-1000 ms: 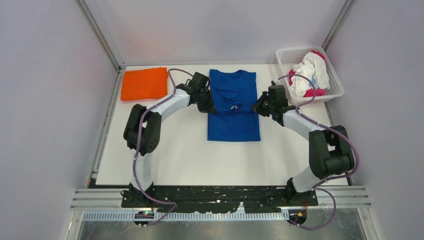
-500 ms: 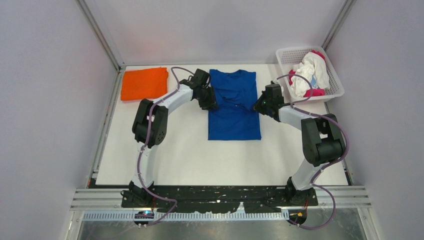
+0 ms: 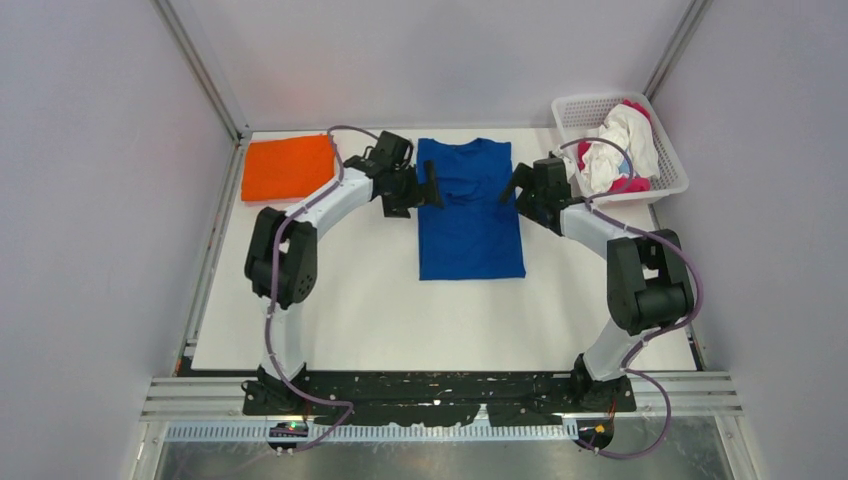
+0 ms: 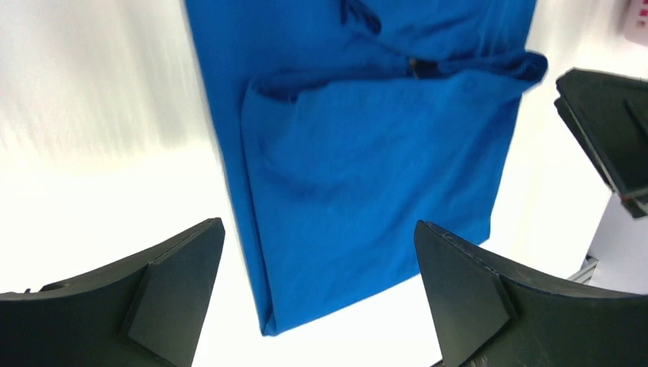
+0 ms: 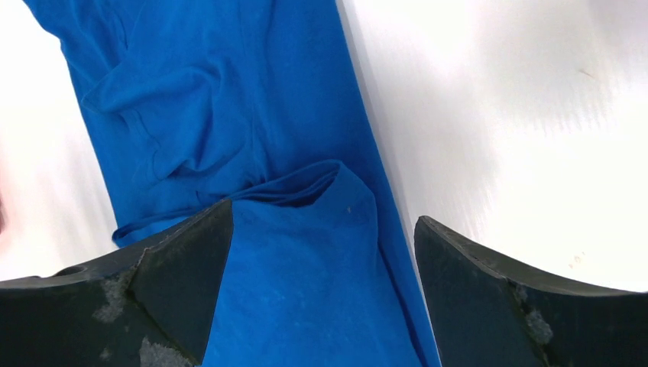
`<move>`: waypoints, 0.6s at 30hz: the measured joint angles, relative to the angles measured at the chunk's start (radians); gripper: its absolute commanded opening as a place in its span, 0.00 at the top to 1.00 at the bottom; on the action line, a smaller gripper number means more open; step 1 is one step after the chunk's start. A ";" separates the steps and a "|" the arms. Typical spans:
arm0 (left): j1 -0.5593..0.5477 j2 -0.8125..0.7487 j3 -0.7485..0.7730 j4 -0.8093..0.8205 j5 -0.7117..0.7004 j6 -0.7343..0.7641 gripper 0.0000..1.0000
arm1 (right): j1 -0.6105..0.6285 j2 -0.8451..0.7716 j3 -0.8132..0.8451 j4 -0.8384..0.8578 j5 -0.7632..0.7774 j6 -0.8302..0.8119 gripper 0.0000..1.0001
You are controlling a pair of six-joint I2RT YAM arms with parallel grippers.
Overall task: Fold and stack the t-shirts
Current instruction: Grab one side of the 2/3 rectangular tshirt with both arms
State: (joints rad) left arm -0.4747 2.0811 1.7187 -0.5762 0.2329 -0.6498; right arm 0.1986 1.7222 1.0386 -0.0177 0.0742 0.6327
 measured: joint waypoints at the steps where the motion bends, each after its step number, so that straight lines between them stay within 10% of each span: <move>1: 0.000 -0.042 -0.048 0.010 0.002 0.000 0.00 | 0.000 -0.016 -0.005 -0.015 0.003 -0.001 0.05; 9: -0.021 -0.366 -0.474 0.090 0.006 -0.005 0.00 | 0.000 -0.264 -0.189 -0.116 0.010 -0.016 0.04; 18: -0.097 -0.372 -0.645 0.141 0.014 -0.056 0.18 | 0.000 -0.378 -0.414 -0.151 -0.095 -0.039 0.01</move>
State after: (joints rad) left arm -0.5716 1.7088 1.0737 -0.4355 0.2466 -0.7059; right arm 0.1986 1.3445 0.6250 -0.1692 -0.0208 0.5938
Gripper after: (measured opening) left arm 0.898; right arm 0.984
